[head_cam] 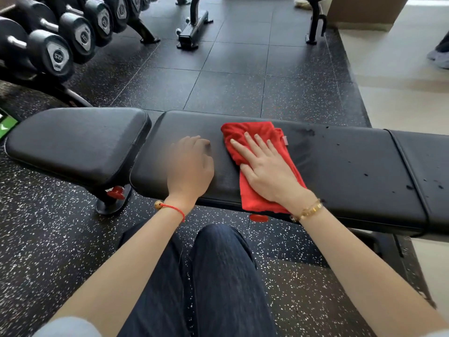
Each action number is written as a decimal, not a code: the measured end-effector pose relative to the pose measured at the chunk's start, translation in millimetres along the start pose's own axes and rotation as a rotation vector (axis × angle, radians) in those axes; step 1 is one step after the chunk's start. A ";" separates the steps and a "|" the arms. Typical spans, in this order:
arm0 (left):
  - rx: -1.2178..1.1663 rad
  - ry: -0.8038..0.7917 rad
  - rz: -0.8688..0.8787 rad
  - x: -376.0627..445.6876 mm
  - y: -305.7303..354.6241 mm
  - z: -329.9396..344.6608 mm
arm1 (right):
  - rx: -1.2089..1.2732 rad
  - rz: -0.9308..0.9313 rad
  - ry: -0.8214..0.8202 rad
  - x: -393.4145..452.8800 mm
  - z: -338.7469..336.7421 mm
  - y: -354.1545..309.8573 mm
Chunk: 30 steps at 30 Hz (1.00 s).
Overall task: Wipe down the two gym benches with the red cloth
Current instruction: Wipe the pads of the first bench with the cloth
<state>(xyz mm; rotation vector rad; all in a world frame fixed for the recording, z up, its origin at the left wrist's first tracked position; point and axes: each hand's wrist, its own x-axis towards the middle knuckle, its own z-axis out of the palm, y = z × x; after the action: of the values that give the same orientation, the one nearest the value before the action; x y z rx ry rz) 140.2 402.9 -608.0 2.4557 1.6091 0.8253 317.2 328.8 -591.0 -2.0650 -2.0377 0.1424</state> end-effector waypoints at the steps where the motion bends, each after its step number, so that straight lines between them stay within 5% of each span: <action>1: 0.000 -0.002 0.001 0.0 -0.3 -0.2 | -0.004 -0.014 0.004 -10.1 -0.8 2.0; 12: 0.003 -0.027 0.008 -0.5 -0.5 -1.3 | -0.016 0.353 0.007 22.6 -20.4 72.2; 23: -0.071 0.007 0.035 0.0 -8.9 0.1 | 0.018 0.080 0.008 -23.8 -10.8 34.7; 30: -0.078 0.004 0.045 -0.1 -12.3 1.9 | -0.003 0.402 0.011 -8.3 -31.3 111.6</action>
<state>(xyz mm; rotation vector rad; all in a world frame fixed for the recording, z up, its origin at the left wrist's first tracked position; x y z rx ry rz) 131.0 408.6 -614.1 2.4466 1.4985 0.8820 432.7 317.3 -587.7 -2.4447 -1.5907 0.1958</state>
